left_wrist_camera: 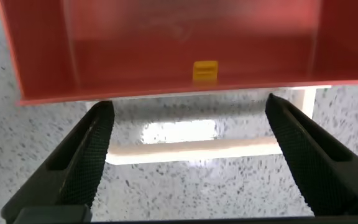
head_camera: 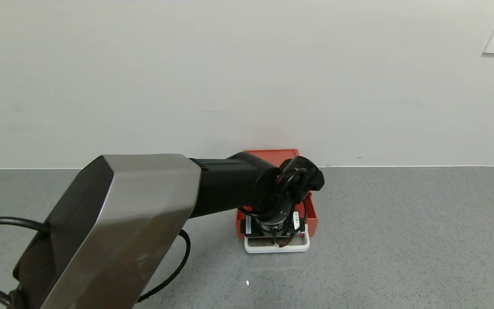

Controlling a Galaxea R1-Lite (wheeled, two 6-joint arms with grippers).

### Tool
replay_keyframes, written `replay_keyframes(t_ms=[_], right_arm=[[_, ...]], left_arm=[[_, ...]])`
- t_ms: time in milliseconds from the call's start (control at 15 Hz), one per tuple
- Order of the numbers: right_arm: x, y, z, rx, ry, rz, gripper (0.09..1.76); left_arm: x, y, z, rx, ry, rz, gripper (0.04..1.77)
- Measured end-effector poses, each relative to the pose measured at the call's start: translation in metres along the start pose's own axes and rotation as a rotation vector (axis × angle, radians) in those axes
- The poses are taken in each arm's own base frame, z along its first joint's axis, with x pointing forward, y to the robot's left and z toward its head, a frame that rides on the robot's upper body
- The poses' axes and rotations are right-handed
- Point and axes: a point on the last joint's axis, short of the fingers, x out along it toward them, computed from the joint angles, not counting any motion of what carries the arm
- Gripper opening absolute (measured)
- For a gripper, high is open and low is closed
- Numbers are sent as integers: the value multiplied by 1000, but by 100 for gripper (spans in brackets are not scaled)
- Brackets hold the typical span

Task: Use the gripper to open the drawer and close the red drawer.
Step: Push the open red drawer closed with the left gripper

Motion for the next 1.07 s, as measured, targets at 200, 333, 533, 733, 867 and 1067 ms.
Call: replay_keyframes(t_ms=[200, 333, 533, 733, 867, 1067], right_arm=[[0, 0, 0, 0, 0, 1, 171], [0, 0, 0, 1, 1, 0, 171], [0, 0, 0, 0, 1, 0, 171], [0, 0, 0, 0, 1, 1, 171], [0, 0, 0, 0, 1, 1, 171], [0, 0, 0, 1, 1, 0, 171]], left_arm=[[-3, 0, 0, 3, 0, 2, 175], [-10, 0, -1, 6, 1, 0, 175], [-25, -3, -10, 22, 28, 7, 175], [-33, -3, -17, -9, 72, 22, 175], [-38, -3, -21, -29, 117, 7, 175], [-40, -3, -27, -52, 201, -27, 175]])
